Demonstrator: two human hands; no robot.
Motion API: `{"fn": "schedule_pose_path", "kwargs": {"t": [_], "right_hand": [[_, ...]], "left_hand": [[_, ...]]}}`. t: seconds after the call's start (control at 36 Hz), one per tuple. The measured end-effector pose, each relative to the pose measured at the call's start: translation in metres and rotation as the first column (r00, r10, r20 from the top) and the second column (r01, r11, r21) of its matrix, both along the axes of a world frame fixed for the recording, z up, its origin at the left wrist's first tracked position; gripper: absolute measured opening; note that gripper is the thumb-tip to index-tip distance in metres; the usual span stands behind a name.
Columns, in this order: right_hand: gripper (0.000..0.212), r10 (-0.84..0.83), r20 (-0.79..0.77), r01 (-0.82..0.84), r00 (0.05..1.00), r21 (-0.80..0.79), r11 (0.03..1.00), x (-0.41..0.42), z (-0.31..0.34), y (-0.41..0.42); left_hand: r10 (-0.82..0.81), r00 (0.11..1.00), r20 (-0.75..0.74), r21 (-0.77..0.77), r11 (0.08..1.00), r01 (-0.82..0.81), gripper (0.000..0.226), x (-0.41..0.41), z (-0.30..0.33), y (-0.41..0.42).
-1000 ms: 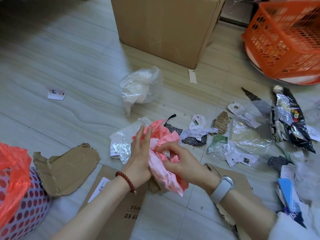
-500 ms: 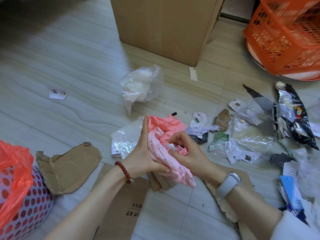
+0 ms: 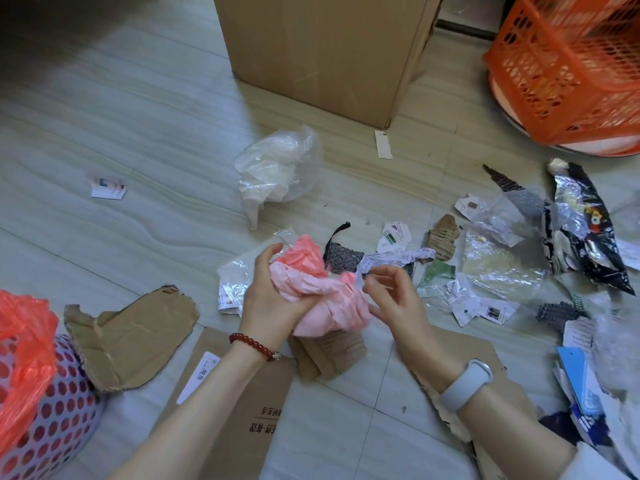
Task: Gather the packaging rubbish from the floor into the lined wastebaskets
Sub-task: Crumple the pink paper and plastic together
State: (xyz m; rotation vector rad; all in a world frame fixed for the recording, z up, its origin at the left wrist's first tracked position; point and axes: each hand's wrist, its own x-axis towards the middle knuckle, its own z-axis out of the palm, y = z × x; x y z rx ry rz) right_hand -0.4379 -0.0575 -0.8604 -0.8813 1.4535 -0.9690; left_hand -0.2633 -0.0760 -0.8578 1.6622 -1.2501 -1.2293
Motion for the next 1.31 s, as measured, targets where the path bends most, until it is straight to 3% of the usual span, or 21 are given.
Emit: {"fn": "schedule_pose_path", "kwargs": {"t": [0.06,0.11,0.19,0.28,0.36,0.44,0.58,0.64,0.75,0.83,0.94,1.0,1.11,1.22,1.31], "right_hand": [[0.031,0.16,-0.08,-0.15,0.984,0.116,0.982,-0.001,-0.003,0.005],[0.026,0.259,-0.072,-0.243,0.963,0.174,0.954,0.005,-0.003,0.01],[0.014,0.164,-0.047,-0.159,0.985,0.105,0.982,0.015,-0.001,0.006],[0.027,0.024,0.072,-0.03,0.997,0.077,0.997,0.015,0.0,-0.008],[0.034,0.025,0.263,-0.044,0.964,0.066,0.997,0.012,-0.003,-0.019],[0.031,0.058,0.317,-0.075,0.947,0.043,0.996,0.012,-0.004,-0.02],[0.033,0.125,0.14,-0.127,0.982,0.008,0.992,0.012,-0.009,-0.02],[0.027,0.142,0.136,-0.145,0.98,0.011,0.989,0.012,-0.012,-0.02],[0.023,0.182,0.007,-0.181,0.983,-0.052,0.982,0.008,-0.017,-0.021],[0.022,0.231,-0.186,-0.249,0.955,-0.084,0.965,0.003,-0.024,-0.019],[0.02,0.407,-0.389,-0.452,0.826,-0.027,0.891,-0.007,-0.022,-0.023],[0.043,0.468,-0.506,-0.525,0.725,0.035,0.851,-0.018,-0.022,-0.032],[0.059,0.318,-0.855,-0.451,0.409,0.113,0.885,-0.043,-0.037,-0.061],[0.098,0.479,-0.819,-0.336,0.315,0.376,0.864,-0.046,-0.055,-0.09],[0.109,0.57,-0.777,-0.318,0.268,0.487,0.814,-0.039,-0.07,-0.096]], "left_hand": [[0.124,0.991,0.046,-0.048,0.991,-0.122,0.075,-0.002,-0.001,0.0],[0.183,0.978,0.097,-0.081,0.981,-0.175,0.07,-0.007,0.0,0.002],[0.139,0.989,0.043,-0.055,0.989,-0.136,0.077,-0.011,0.0,0.005],[0.073,0.995,-0.067,-0.013,0.997,-0.074,0.086,-0.011,0.0,0.005],[-0.035,0.99,-0.135,-0.001,0.999,0.035,0.082,-0.007,0.005,0.0],[-0.167,0.98,-0.104,-0.009,0.986,0.167,0.069,0.001,0.009,-0.007],[-0.295,0.943,0.155,-0.071,0.949,0.308,0.051,0.002,0.01,-0.006],[-0.332,0.912,0.239,-0.077,0.93,0.359,0.048,0.002,0.011,-0.005],[-0.41,0.909,0.081,-0.004,0.911,0.411,0.046,-0.002,0.012,-0.001],[-0.378,0.92,0.1,0.001,0.925,0.38,0.051,-0.005,0.008,0.002],[-0.365,0.905,0.218,-0.058,0.921,0.385,0.07,-0.002,0.004,0.001],[-0.31,0.919,0.245,-0.103,0.934,0.342,0.07,0.002,0.003,-0.002],[-0.201,0.927,0.317,-0.231,0.931,0.281,0.067,0.014,0.001,-0.01],[-0.147,0.888,0.436,-0.315,0.899,0.304,0.068,0.021,0.0,-0.017],[-0.121,0.868,0.482,-0.32,0.898,0.303,0.068,0.025,-0.003,-0.022]]}}
